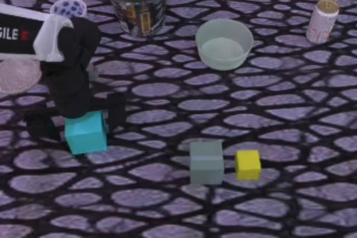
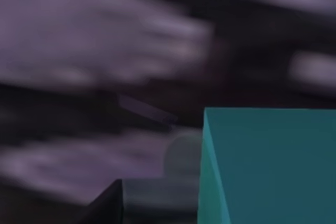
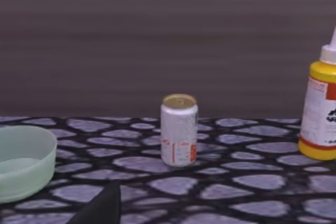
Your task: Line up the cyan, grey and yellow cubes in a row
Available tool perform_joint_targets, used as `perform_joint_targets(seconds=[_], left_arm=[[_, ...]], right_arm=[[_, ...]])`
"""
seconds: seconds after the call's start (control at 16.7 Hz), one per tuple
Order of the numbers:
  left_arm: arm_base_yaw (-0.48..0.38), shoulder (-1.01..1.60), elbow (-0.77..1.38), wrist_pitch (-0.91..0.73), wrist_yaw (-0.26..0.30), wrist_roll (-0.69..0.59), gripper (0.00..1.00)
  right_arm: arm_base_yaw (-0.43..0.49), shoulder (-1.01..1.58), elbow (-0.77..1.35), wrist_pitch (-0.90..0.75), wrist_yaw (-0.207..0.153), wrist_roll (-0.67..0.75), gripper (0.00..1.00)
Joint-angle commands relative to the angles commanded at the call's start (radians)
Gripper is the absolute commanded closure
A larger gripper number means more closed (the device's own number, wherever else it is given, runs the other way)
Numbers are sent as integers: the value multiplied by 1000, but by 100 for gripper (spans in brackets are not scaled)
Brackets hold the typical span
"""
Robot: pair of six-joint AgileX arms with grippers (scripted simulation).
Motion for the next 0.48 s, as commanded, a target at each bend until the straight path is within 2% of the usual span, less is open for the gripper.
perform_joint_targets(seconds=[0.48], left_arm=[[0,0,0,0,0,0,60]], right_arm=[[0,0,0,0,0,0,0]])
